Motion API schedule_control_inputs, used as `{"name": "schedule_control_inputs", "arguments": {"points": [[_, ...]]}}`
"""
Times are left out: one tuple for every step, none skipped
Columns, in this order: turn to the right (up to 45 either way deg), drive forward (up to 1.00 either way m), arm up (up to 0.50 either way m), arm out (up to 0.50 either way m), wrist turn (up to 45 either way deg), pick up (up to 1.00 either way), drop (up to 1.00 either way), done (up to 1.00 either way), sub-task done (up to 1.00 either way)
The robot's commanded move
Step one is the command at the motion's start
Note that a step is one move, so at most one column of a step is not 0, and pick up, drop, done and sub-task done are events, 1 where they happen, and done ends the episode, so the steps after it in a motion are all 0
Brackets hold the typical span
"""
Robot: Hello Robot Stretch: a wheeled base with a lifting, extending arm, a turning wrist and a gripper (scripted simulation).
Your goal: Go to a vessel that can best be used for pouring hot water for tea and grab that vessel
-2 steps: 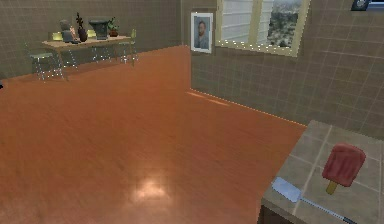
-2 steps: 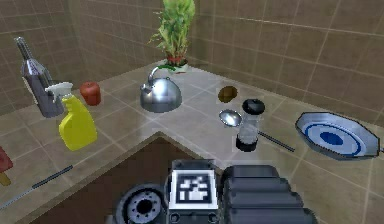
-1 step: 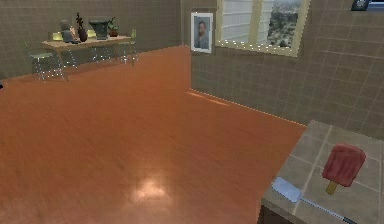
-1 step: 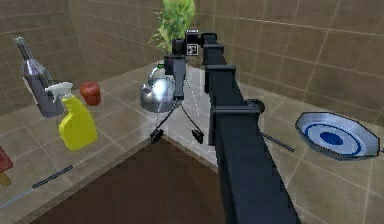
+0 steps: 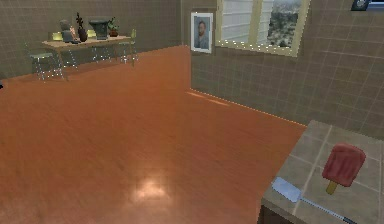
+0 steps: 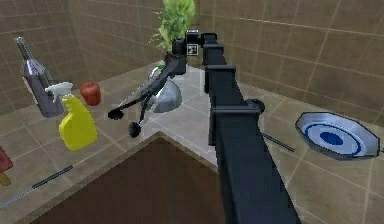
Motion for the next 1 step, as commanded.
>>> {"name": "schedule_control_inputs", "arguments": {"points": [[0.0, 0.00, 0.00, 0.00, 45.0, 0.00, 0.00, 0.00, 0.00]]}}
